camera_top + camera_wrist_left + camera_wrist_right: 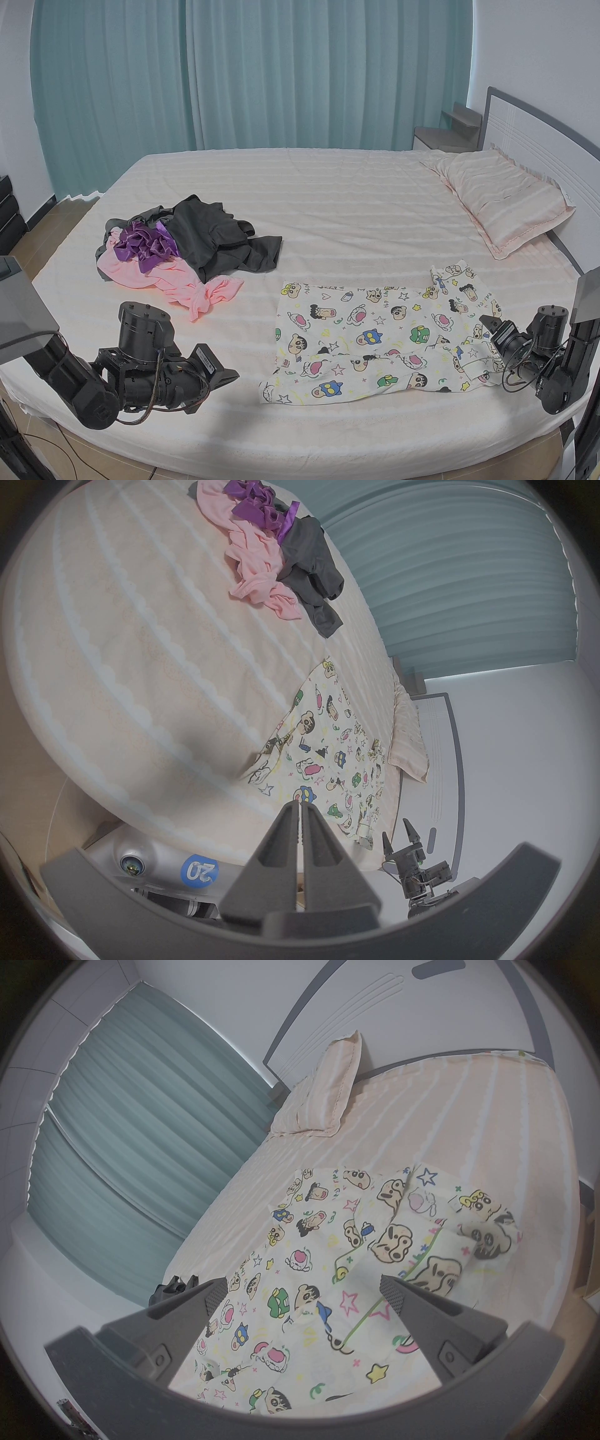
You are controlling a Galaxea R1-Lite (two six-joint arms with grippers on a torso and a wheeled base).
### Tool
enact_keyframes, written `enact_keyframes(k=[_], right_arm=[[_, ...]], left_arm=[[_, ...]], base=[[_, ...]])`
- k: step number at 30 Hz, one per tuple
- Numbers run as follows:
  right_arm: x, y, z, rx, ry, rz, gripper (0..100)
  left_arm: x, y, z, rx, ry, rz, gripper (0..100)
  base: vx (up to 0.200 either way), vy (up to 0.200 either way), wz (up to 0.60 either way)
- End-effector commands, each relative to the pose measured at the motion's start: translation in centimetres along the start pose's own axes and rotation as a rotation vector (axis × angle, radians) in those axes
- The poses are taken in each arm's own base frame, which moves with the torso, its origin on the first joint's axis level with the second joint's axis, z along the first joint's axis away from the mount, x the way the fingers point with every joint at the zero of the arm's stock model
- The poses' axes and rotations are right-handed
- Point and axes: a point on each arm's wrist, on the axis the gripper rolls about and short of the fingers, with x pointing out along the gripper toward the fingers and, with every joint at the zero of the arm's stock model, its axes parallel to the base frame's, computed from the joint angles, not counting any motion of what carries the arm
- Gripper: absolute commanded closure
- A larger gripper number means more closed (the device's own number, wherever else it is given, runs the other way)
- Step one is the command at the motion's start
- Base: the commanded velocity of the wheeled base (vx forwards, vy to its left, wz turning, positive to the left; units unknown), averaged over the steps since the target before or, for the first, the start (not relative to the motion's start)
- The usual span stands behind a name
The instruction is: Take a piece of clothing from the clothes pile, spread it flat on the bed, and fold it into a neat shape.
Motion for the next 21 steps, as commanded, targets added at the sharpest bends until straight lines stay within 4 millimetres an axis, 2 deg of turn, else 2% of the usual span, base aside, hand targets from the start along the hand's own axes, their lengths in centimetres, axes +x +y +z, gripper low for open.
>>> enact_keyframes(k=[1,15,21], right_arm=[[-0.25,0.32,0.09,-0.001,-0.01,0.018,0],[-0.54,0.74,-0.64,-0.017,0.011,0.026,0],[-0.61,0.81,-0.82,-0.02,0.02,0.03,0]], left_arm=[[0.19,0.03,-0.25,0.004,0.01,0.004,100],[0.25,0.01,-0.37,0.003,0.014,0.005,100],[0.26,-0.03,-0.32,0.006,0.003,0.006,100]], base=[[0.0,-0.2,0.0],[0.0,-0.2,0.0],[0.0,0.0,0.0]])
